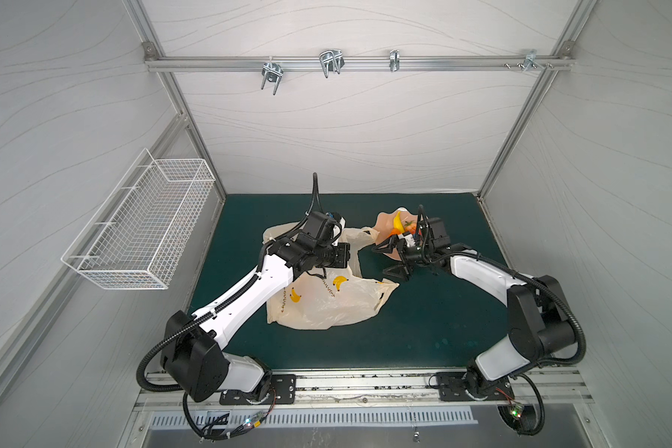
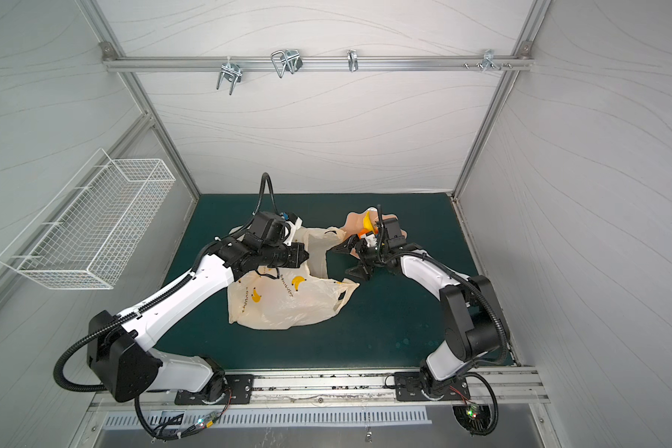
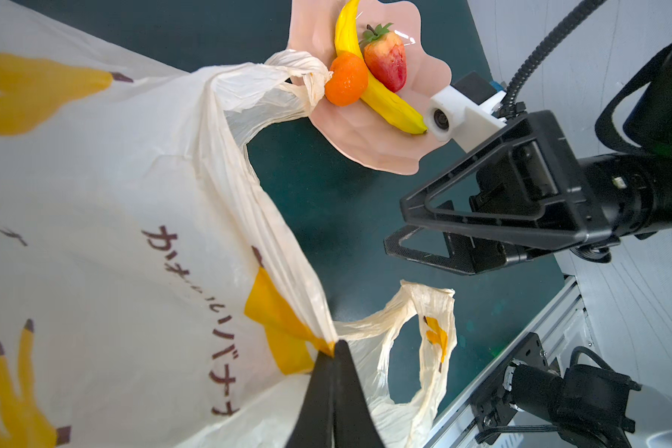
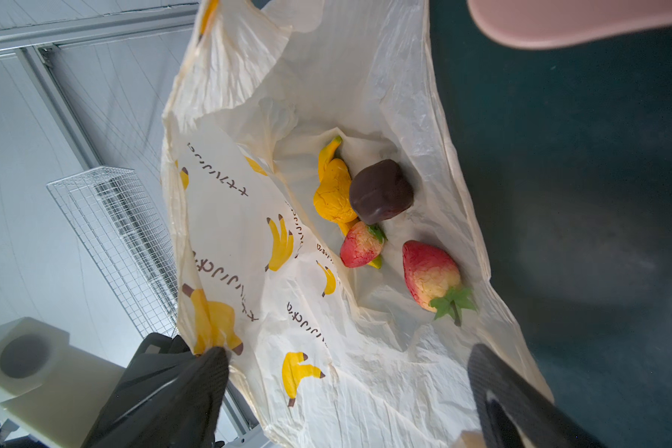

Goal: Place the fruits into the plastic bag
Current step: 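Open the right gripper to drop the plum and withdraw toward the pink bowl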

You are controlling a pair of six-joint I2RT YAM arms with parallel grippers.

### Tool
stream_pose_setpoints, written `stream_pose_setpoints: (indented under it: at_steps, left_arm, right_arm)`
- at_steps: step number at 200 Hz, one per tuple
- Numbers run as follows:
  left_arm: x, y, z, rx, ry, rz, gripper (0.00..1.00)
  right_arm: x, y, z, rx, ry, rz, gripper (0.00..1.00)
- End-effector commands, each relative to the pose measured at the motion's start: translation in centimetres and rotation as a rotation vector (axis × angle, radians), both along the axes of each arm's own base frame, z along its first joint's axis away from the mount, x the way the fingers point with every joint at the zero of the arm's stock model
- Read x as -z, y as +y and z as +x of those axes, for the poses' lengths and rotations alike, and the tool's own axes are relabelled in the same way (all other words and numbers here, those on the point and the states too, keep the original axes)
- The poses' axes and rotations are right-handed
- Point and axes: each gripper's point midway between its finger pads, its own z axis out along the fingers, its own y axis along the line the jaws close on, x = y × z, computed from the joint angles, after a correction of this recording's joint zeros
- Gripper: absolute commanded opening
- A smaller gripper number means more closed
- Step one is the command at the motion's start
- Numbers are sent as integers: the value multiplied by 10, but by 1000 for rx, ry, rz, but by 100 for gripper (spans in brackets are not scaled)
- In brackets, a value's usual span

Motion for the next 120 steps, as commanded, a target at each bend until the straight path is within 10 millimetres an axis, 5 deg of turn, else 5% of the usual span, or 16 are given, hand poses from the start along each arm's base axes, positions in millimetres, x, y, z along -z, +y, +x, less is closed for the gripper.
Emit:
stream_pose_setpoints:
  at_steps: [1, 66, 120]
  left_arm:
    - [-17, -2, 0, 18, -51, -19, 0]
    - [-17, -1, -1, 16, -52, -19, 0]
    - [-17, 0, -2, 12, -52, -24, 0]
  right_arm:
    - [-13, -7, 0, 3, -34, -18, 97]
    - [-13, -22, 6, 27, -51, -95, 95]
    - [-11, -42, 30, 65, -106, -232, 92]
